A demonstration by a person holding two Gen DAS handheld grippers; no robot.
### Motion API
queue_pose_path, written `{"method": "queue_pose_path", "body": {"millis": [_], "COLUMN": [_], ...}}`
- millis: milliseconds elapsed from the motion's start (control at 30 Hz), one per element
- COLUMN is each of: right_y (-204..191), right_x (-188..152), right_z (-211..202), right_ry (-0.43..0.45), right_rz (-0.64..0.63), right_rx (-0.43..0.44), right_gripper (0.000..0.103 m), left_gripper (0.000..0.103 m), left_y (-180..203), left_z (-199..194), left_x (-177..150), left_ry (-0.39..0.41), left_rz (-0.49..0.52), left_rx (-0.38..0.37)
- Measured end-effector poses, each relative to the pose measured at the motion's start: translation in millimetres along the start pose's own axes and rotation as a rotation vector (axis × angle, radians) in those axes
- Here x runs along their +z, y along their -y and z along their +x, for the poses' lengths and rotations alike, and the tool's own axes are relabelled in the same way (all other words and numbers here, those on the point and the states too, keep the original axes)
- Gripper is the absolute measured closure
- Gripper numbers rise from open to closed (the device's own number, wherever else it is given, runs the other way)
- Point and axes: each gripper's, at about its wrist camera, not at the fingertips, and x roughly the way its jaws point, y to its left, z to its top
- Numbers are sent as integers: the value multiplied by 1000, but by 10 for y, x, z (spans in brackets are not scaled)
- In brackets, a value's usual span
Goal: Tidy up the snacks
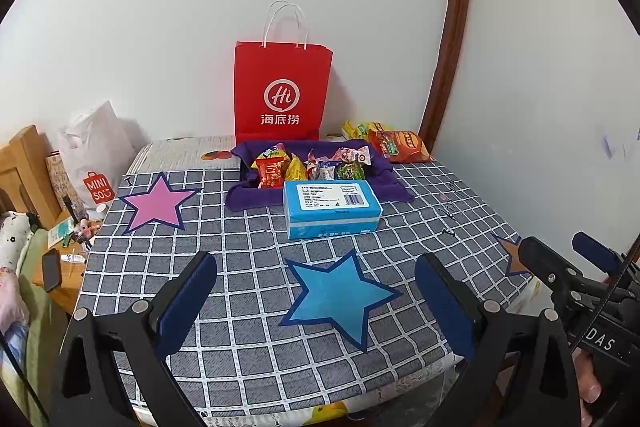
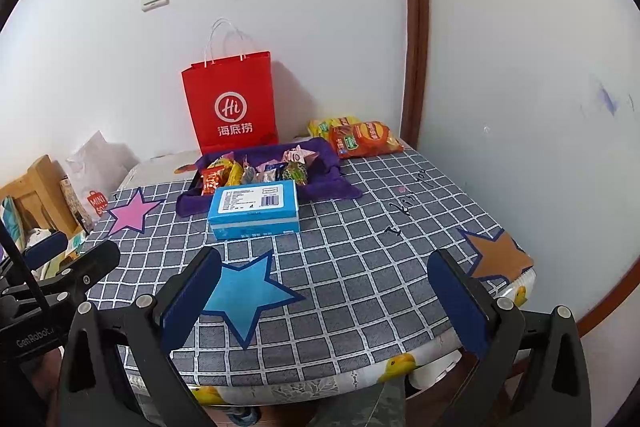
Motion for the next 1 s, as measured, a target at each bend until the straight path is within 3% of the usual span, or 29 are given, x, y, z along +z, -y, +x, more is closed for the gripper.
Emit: {"method": "queue_pose_path", "body": {"millis": [1000], "right_y": [-63], "right_x": [-16], "right_z": [-17], "right_ry": [16], "right_rz": [-13], "right_rx": [1], "right_gripper": [2], "left_gripper": [2], "left_y": [40], "left_z": [31], "left_x": [-9], "left_ry": [-1], "left_rz": [14], "left_rx": [-7]}}
